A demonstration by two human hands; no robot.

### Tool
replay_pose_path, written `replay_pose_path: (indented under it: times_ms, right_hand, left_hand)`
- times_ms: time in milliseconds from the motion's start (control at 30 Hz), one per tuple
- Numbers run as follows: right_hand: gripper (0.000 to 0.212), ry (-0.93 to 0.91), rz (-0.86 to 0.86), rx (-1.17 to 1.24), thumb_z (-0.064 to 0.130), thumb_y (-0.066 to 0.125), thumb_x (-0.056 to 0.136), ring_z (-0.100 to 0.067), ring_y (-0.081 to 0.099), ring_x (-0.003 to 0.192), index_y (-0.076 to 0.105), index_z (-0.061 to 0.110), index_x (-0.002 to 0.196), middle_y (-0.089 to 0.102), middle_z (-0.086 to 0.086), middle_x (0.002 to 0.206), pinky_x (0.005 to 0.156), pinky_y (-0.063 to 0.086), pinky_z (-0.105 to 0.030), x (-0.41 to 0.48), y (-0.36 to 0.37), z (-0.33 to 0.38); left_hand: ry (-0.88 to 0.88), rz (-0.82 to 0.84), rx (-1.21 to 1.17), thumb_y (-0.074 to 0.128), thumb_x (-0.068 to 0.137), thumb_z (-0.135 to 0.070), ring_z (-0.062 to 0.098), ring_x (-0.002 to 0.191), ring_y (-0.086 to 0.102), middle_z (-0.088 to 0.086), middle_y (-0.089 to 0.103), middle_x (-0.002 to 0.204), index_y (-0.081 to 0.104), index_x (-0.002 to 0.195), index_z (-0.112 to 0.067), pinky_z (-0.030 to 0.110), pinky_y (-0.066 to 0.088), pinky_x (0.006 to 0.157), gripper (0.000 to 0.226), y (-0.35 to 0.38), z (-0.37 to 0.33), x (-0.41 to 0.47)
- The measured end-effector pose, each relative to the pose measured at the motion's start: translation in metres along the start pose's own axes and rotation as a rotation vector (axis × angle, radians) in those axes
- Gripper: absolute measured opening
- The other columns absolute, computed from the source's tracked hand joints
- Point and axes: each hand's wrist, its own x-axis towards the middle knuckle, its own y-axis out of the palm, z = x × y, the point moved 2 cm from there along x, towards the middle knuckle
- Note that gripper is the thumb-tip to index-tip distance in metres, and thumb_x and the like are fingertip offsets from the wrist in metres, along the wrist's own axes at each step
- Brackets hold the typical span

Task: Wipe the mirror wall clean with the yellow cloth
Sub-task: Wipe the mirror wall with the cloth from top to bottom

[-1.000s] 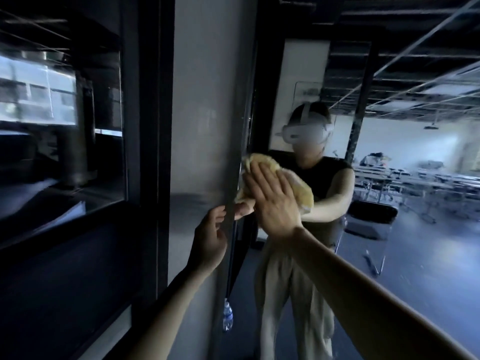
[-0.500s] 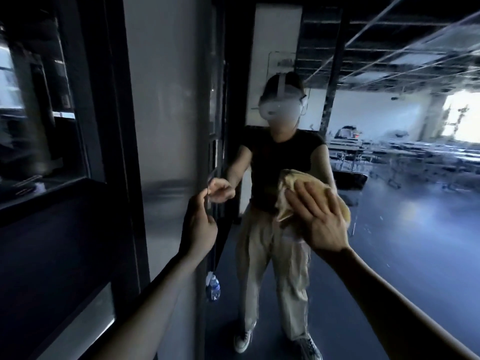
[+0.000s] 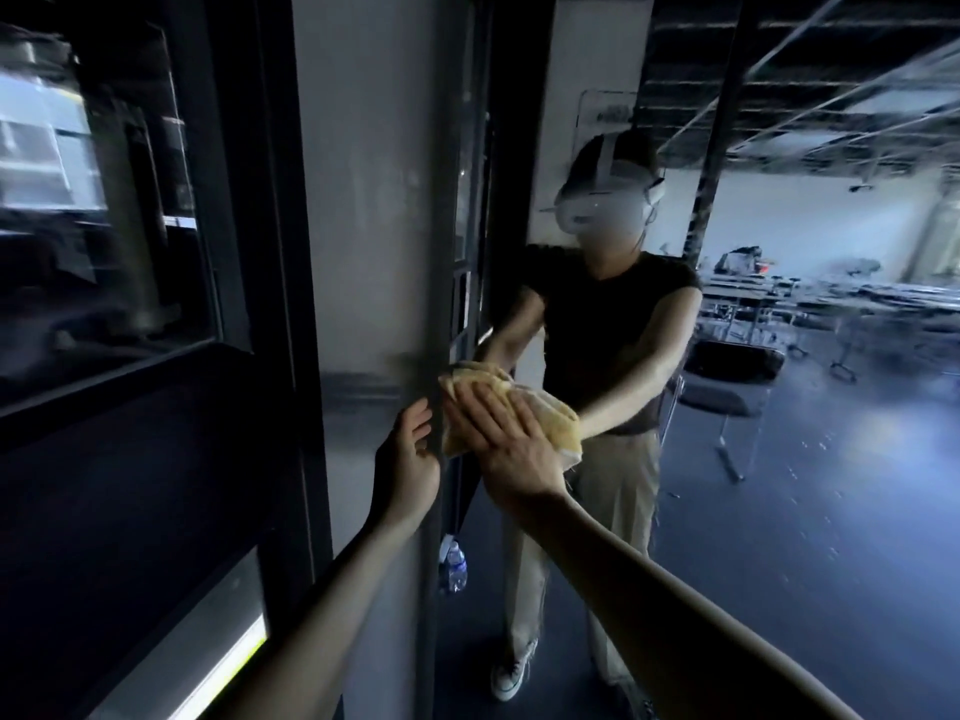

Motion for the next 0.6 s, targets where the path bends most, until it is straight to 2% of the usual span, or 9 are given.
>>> replay_pose_path:
  times_ms: [67,133,200,267,333,400,467,533,600]
  right_hand:
    - [0.062,-0.066,0.067,-0.043,0.016,0.031,0.075,-0.016,0.048,0.128,0.055,0.019,0.133,0.050,0.002,0.140,0.112,0.013,-0.037,0.000,0.003,0.008]
    - [0.060,-0.180,0.097,-0.115,0.021,0.040,0.072,-0.015,0.051,0.125,0.058,0.021,0.129,0.054,0.004,0.137,0.114,0.010,-0.036,0.000,0.002,0.003]
    - [0.057,-0.310,0.116,-0.186,0.022,0.046,0.071,-0.017,0.053,0.122,0.061,0.021,0.125,0.057,0.005,0.132,0.112,0.016,-0.037,-0.003,0.000,-0.014]
    - [0.055,-0.356,0.146,-0.228,0.024,0.037,0.076,-0.019,0.053,0.120,0.062,0.020,0.125,0.059,0.003,0.131,0.110,0.020,-0.040,-0.013,-0.005,-0.037]
    - [0.056,-0.346,0.147,-0.246,0.026,0.035,0.079,-0.020,0.044,0.125,0.057,0.020,0.131,0.054,0.002,0.137,0.111,0.017,-0.044,-0.033,-0.013,-0.067]
    - [0.058,-0.297,0.093,-0.263,0.026,0.043,0.079,-0.020,0.038,0.129,0.050,0.022,0.137,0.048,0.002,0.143,0.112,0.017,-0.046,-0.064,-0.020,-0.100]
    - [0.072,-0.239,0.052,-0.298,0.031,0.054,0.074,-0.019,0.035,0.131,0.038,0.024,0.143,0.043,0.003,0.146,0.113,0.016,-0.047,-0.096,-0.027,-0.135]
    - [0.084,-0.200,0.027,-0.334,0.037,0.057,0.072,-0.019,0.034,0.131,0.023,0.025,0.149,0.039,0.004,0.148,0.114,0.014,-0.047,-0.124,-0.033,-0.163]
    - [0.085,-0.224,-0.004,-0.343,0.041,0.056,0.075,-0.020,0.036,0.129,0.020,0.024,0.149,0.035,0.004,0.148,0.113,0.016,-0.046,-0.140,-0.040,-0.178]
  left_hand:
    - [0.024,-0.050,0.063,0.045,0.082,0.021,0.030,0.115,0.054,0.021,0.055,0.125,0.046,0.128,0.006,0.017,0.037,0.085,0.048,-0.004,0.002,-0.009]
    - [0.056,-0.080,0.118,0.046,0.082,0.020,0.031,0.112,0.056,0.021,0.058,0.123,0.048,0.127,0.005,0.022,0.039,0.085,0.048,-0.004,0.001,-0.017]
    - [0.099,-0.112,0.157,0.047,0.080,0.020,0.035,0.112,0.055,0.024,0.056,0.123,0.047,0.127,0.006,0.029,0.042,0.087,0.049,0.001,-0.004,-0.021]
    - [0.148,-0.160,0.197,0.050,0.076,0.022,0.039,0.113,0.052,0.027,0.052,0.123,0.046,0.128,0.008,0.031,0.039,0.092,0.053,0.011,-0.015,-0.023]
    - [0.207,-0.179,0.235,0.051,0.072,0.022,0.039,0.114,0.050,0.027,0.049,0.122,0.046,0.128,0.007,0.031,0.037,0.095,0.058,0.026,-0.030,-0.026]
    - [0.266,-0.148,0.259,0.049,0.071,0.021,0.038,0.119,0.047,0.025,0.048,0.125,0.045,0.129,0.005,0.035,0.036,0.101,0.061,0.044,-0.046,-0.032]
    - [0.342,-0.125,0.277,0.048,0.069,0.022,0.040,0.120,0.045,0.026,0.048,0.127,0.044,0.129,0.006,0.036,0.035,0.104,0.062,0.063,-0.061,-0.038]
    - [0.420,-0.107,0.301,0.047,0.065,0.025,0.039,0.120,0.044,0.027,0.048,0.126,0.045,0.127,0.009,0.029,0.030,0.103,0.063,0.079,-0.071,-0.046]
    - [0.484,-0.067,0.308,0.048,0.065,0.025,0.031,0.126,0.038,0.025,0.044,0.132,0.044,0.129,0.008,0.019,0.024,0.105,0.066,0.091,-0.078,-0.053]
